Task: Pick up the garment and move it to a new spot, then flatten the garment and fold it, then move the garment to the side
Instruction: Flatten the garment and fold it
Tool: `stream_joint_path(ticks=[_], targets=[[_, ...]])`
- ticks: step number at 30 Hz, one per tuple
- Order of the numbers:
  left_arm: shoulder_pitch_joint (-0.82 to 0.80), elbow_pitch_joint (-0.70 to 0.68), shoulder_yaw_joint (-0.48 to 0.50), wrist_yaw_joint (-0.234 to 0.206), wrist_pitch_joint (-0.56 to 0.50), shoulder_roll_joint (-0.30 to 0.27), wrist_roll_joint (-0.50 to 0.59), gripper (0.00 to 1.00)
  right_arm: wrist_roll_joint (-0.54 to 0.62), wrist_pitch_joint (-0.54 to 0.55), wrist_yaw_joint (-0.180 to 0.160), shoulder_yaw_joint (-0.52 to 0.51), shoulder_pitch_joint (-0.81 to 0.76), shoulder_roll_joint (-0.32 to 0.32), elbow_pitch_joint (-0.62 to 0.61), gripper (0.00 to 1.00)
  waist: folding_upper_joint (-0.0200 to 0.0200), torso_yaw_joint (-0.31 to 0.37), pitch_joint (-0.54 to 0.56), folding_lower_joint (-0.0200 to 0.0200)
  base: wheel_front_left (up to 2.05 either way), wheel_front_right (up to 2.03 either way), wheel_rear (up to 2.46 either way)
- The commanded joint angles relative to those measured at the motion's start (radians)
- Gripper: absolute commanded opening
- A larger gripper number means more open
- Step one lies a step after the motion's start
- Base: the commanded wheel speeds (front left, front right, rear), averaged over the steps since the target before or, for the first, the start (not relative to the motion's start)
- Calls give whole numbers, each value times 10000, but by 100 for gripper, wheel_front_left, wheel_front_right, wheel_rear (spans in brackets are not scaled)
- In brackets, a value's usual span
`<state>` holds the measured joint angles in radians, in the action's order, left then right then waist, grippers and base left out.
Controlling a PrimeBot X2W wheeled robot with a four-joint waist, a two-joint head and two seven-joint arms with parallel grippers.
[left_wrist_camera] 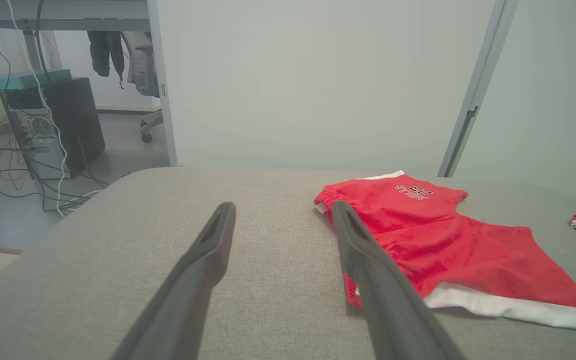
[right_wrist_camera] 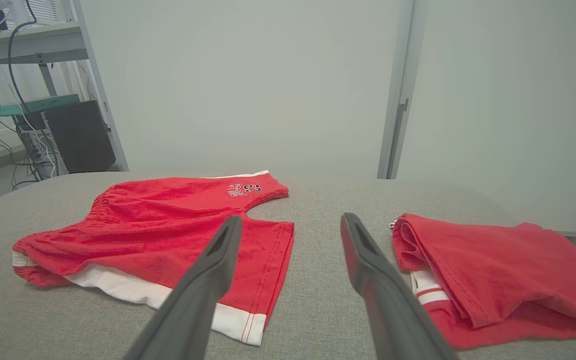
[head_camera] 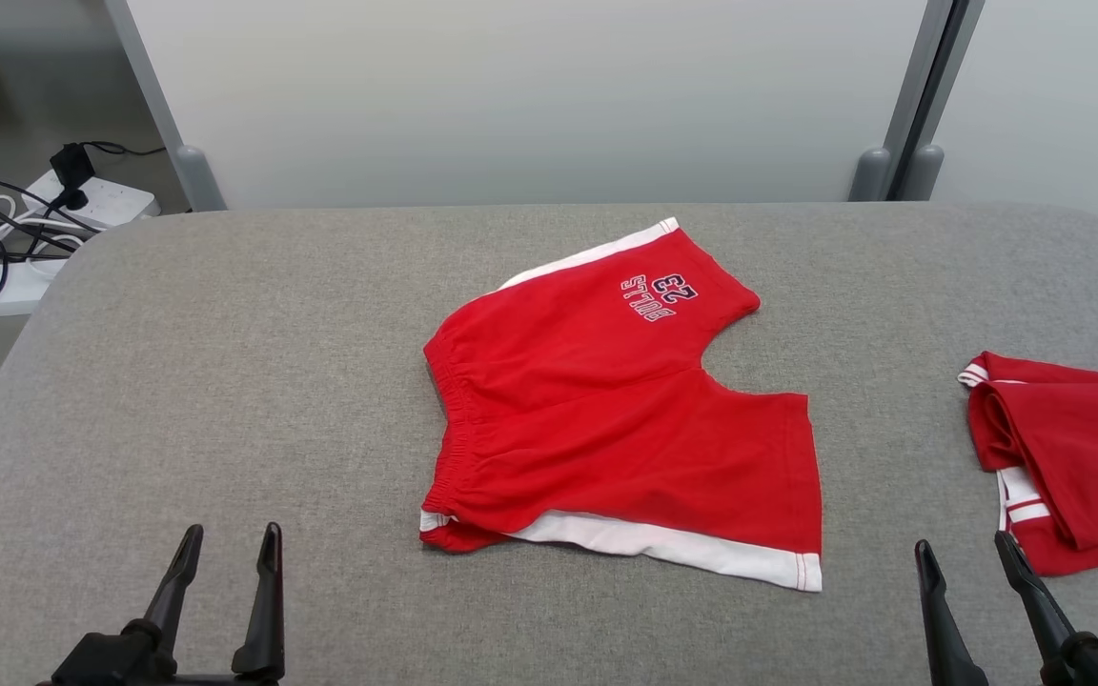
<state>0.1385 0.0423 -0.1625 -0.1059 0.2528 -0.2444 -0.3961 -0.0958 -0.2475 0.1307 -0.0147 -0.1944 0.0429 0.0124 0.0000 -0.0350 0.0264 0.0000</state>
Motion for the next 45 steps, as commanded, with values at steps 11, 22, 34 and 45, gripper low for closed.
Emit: stream_joint_path(ticks=[11, 22, 34, 45], targets=[[-880, 3, 332, 360, 89, -170, 288, 100, -5, -141, 0, 317, 359, 104, -163, 100, 0, -52, -141, 0, 0, 0, 0], [-2495, 1020, -1154, 1567, -812, -92, 454, 100, -286, 638, 0, 1250, 1361, 770, 356, 100, 0, 180, -1285, 0, 0, 0, 0], [-3598, 2735, -1791, 2138, -766, 56, 97, 100, -773, 690, 0, 2185, 2249, 1315, 1687, 100, 0, 324, -2579, 0, 0, 0, 0], [-4464, 3747, -2204, 2296, -647, 20, -194, 100, -1105, 814, 0, 2983, 3134, 1361, 2955, 100, 0, 300, -3117, 0, 0, 0, 0]])
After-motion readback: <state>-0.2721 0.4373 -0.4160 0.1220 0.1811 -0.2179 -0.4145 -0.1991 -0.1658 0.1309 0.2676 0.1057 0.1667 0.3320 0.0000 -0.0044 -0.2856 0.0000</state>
